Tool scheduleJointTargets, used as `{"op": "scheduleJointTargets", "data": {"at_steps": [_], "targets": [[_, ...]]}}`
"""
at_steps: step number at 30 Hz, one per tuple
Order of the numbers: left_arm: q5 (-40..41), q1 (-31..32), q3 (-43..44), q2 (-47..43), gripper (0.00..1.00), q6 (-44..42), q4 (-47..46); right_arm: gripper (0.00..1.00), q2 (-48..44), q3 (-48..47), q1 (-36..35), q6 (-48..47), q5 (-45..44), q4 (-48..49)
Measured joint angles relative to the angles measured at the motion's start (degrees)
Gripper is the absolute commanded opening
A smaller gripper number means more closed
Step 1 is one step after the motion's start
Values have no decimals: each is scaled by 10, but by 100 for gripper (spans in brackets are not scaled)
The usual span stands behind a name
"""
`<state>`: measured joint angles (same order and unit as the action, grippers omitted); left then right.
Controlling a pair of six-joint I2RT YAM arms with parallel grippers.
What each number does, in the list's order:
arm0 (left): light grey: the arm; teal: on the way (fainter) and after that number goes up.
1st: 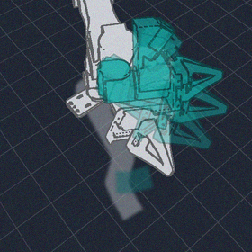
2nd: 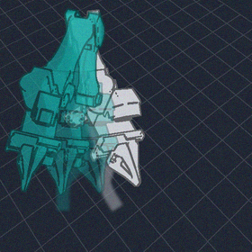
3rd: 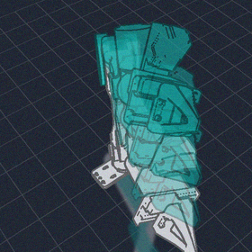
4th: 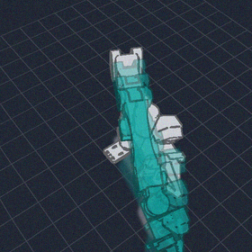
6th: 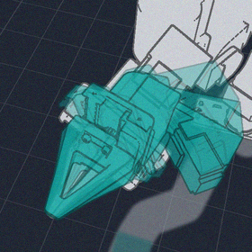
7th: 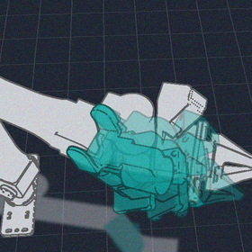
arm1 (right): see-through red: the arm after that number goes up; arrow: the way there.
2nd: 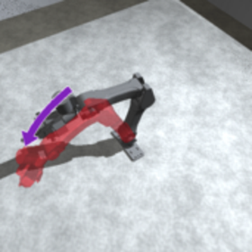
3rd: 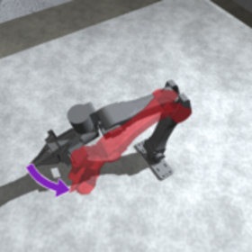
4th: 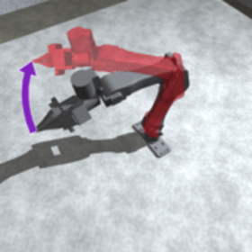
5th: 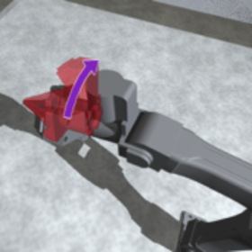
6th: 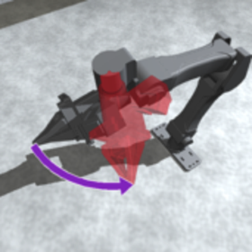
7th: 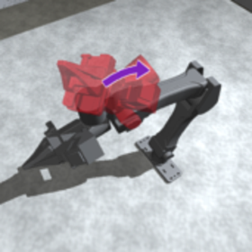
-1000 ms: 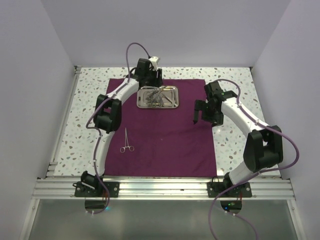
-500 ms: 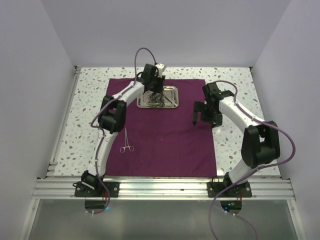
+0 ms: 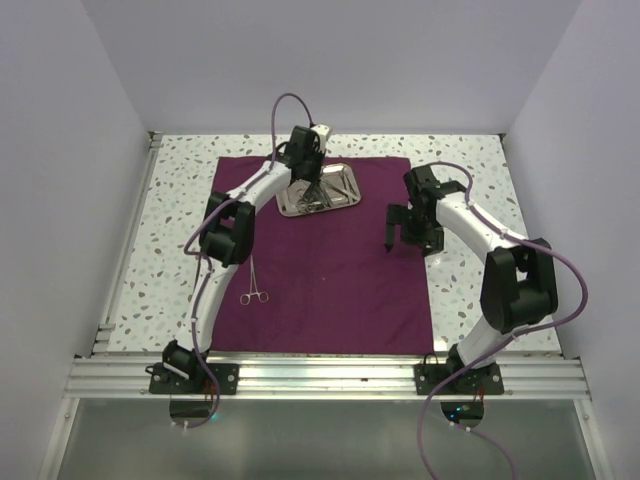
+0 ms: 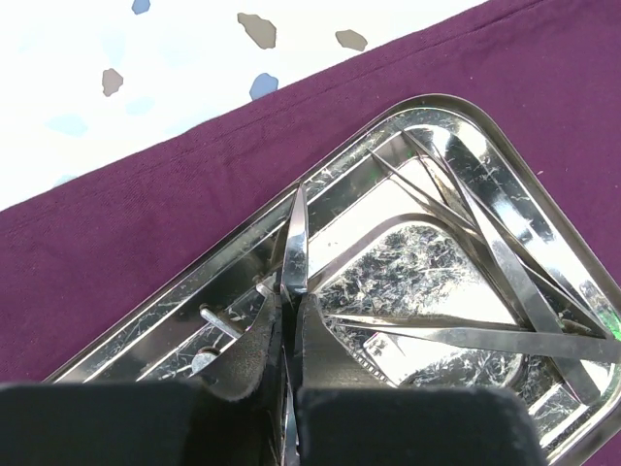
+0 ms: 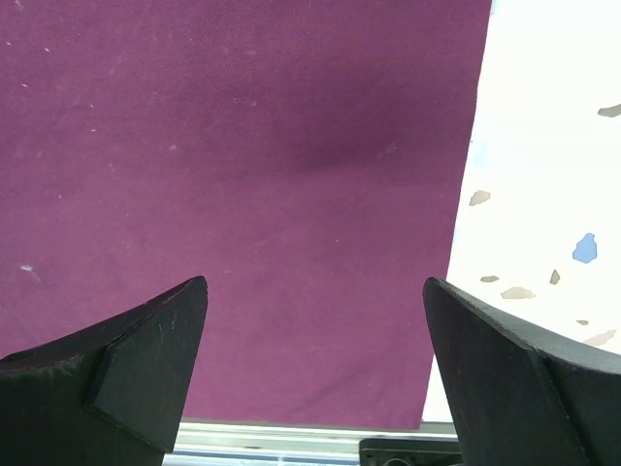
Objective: Open and lay out the surgical kit
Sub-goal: Pick up the medical item from the container.
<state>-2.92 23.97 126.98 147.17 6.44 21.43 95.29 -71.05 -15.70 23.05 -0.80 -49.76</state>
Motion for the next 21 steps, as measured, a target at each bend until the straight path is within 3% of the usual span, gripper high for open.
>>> {"op": "scheduleJointTargets", "data": {"at_steps": [12,21], "targets": [[17,0,-13,-19,0,5,19,96,18,-1,0,0,3,1],[37,-7,-14,-95,0,20,39,96,28,-5,0,0,6,5]]}}
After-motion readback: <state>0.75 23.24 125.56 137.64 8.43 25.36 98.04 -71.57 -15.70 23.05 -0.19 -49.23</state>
